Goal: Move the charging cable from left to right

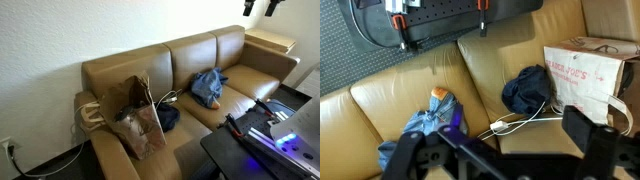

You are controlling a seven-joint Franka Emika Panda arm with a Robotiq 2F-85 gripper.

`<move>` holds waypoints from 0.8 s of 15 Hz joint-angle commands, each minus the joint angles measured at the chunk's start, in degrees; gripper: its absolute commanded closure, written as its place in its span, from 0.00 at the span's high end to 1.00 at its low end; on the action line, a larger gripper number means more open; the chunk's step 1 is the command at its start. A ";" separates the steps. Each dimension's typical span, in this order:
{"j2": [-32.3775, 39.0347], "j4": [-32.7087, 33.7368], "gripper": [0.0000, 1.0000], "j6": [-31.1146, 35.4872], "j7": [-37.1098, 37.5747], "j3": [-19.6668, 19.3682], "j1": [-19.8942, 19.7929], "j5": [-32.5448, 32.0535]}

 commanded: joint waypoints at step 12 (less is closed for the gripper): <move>22.83 5.93 1.00 -4.17 -4.73 -12.12 -7.44 1.68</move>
